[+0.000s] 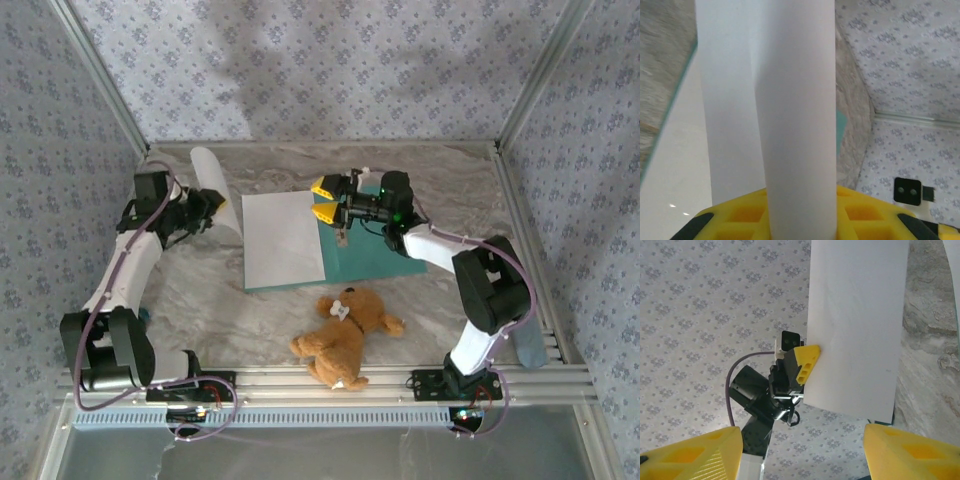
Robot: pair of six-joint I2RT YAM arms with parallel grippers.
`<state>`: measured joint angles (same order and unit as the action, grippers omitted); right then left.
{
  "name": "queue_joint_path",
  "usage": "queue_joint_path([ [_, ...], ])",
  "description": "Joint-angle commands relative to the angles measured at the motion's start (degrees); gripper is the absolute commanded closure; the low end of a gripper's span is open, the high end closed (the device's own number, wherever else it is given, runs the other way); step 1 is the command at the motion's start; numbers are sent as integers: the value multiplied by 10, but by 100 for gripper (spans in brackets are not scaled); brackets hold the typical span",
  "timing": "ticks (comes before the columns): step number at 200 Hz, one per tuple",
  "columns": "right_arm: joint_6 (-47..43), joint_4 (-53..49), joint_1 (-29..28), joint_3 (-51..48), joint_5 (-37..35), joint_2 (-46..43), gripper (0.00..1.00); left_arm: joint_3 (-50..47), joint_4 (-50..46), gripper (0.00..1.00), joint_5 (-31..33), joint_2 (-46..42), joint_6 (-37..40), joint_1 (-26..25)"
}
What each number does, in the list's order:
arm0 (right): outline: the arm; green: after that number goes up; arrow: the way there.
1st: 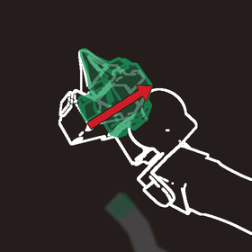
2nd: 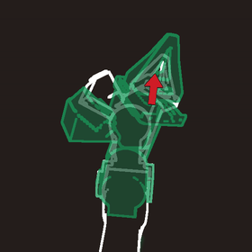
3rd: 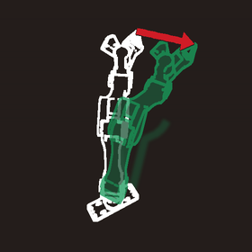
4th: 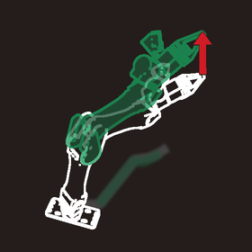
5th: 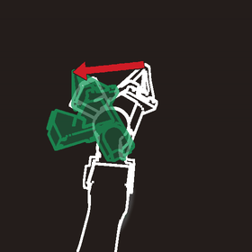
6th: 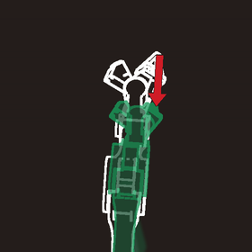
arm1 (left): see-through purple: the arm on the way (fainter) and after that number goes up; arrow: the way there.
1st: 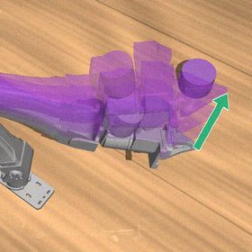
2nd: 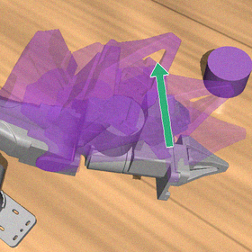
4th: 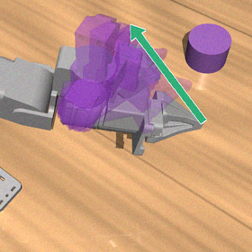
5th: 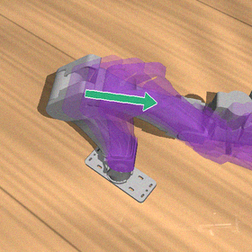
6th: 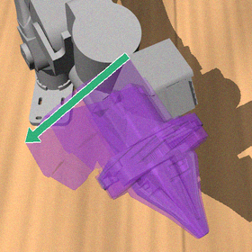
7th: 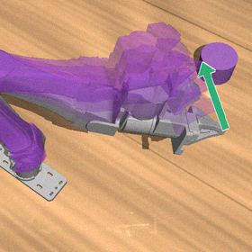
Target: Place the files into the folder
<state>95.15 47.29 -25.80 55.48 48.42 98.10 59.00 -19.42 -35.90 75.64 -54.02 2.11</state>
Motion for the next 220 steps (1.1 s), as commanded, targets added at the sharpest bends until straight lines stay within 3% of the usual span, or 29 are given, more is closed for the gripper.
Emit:
queue_joint_path([
  [1,44,65,9,-21,-9,-21,33,30,13,75,13,-1,-26,-26],
  [44,69,110,26,-65,-19,-37,31,70,44,76,32,13,-64,-96],
  [113,155,266,47,-119,-47,-34,25,193,75,76,60,55,-107,-224],
  [155,164,282,52,-123,-47,-46,25,245,107,76,63,85,-133,-300],
  [220,178,324,75,-124,-53,-72,24,197,108,76,30,65,-146,-321],
])
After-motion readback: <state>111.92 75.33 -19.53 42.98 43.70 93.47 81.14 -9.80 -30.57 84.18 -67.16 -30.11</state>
